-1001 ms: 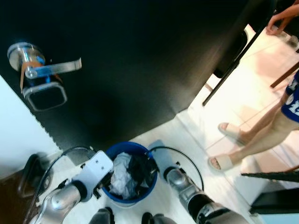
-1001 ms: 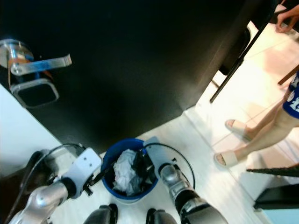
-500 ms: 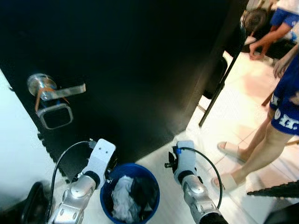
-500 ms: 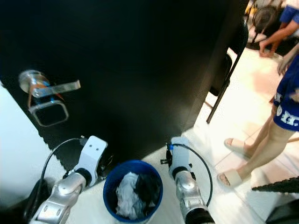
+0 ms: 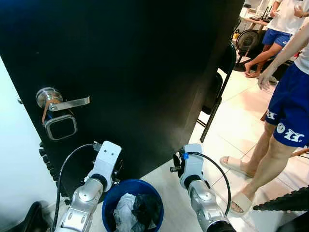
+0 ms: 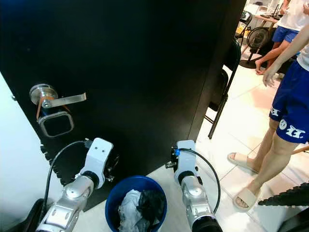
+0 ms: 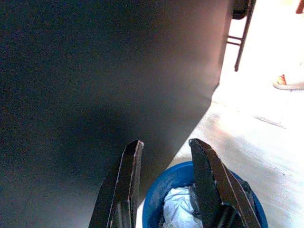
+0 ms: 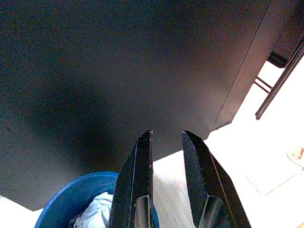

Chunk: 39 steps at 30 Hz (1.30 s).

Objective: Clean up the room

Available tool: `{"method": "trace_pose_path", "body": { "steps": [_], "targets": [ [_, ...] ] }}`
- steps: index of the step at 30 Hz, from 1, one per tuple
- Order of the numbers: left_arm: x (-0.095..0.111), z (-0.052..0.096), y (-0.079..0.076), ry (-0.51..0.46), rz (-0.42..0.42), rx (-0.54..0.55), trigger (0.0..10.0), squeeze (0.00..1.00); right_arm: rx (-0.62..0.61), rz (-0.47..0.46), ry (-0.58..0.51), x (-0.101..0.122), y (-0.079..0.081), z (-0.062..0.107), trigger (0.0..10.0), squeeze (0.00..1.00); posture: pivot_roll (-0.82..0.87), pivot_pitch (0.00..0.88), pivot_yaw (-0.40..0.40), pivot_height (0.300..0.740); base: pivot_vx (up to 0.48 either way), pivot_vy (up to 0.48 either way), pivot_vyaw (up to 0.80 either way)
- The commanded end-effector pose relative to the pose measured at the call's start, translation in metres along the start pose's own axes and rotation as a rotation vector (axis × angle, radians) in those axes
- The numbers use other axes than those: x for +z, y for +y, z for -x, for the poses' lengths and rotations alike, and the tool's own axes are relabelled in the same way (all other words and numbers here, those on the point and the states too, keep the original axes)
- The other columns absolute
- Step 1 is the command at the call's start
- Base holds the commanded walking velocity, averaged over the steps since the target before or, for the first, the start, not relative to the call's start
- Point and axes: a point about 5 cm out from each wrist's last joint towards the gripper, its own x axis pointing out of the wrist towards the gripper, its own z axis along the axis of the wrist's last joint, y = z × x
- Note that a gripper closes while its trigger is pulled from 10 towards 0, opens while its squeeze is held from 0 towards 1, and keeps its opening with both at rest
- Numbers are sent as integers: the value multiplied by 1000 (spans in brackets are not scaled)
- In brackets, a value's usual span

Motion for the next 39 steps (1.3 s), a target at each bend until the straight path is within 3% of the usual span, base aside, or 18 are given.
{"method": "trace_pose_path", "body": {
  "steps": [1, 4, 9, 19, 27, 39],
  "targets": [
    [-2, -1, -2, 13, 8, 8, 10000, 0, -1, -6, 1, 1, -1, -1, 10000, 0, 71, 0, -96, 726, 0, 0, 0],
    [-3, -1, 0, 18, 27, 34, 10000, 0, 3, -7, 2, 2, 0, 0, 10000, 0, 76, 0, -101, 726, 0, 0, 0],
    [-4, -2, 12, 30, 168, 141, 10000, 0, -2, 4, 6, 7, 1, -2, 10000, 0, 81, 0, -107, 726, 0, 0, 0],
    [-5, -3, 12, 36, 172, 131, 10000, 0, -12, 5, 7, 8, -1, -2, 10000, 0, 76, 0, -105, 726, 0, 0, 0],
    [-5, -5, 16, 46, 300, 185, 10000, 0, -11, 2, 16, 8, -1, -1, 10000, 0, 73, 0, -113, 726, 0, 0, 0],
    [-7, -5, 18, 55, 316, 184, 10000, 0, -10, -6, 19, 9, -1, -1, 10000, 0, 74, 1, -114, 726, -23, 0, 0]
  ]
}}
